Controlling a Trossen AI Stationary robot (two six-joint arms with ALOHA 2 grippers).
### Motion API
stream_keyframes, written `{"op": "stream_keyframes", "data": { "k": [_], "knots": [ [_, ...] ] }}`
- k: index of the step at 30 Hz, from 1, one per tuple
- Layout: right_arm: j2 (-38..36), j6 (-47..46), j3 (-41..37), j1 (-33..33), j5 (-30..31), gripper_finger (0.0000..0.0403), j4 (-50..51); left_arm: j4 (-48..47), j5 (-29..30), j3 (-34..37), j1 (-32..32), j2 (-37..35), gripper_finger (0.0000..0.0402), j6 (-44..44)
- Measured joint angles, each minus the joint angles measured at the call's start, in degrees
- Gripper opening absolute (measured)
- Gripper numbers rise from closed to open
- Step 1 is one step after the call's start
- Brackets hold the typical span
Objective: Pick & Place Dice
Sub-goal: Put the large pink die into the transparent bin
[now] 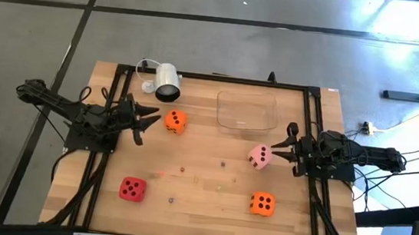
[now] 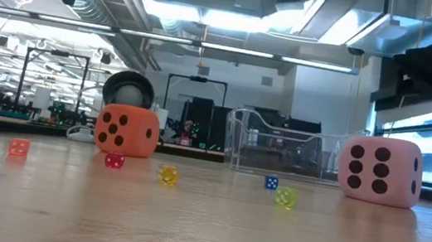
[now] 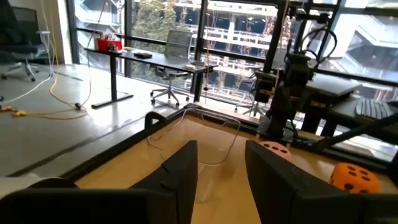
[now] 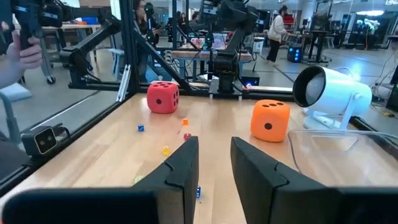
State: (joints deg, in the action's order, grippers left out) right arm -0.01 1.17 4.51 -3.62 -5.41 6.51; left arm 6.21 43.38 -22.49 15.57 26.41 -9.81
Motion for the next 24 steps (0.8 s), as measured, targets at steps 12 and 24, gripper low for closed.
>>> {"op": "stream_keyframes", "data": {
  "k": [12, 24],
  "knots": [
    [0.0, -12.75, 0.0, 0.0, 0.05, 0.0096, -2.63, 0.02, -0.74, 0.0, 0.0, 0.88, 0.0127, -8.52],
    [0.0, -14.15, 0.0, 0.02, 5.03, 0.0096, -2.86, -0.01, -0.92, 0.01, 0.0, 2.43, 0.0128, -4.06]
  ]
}}
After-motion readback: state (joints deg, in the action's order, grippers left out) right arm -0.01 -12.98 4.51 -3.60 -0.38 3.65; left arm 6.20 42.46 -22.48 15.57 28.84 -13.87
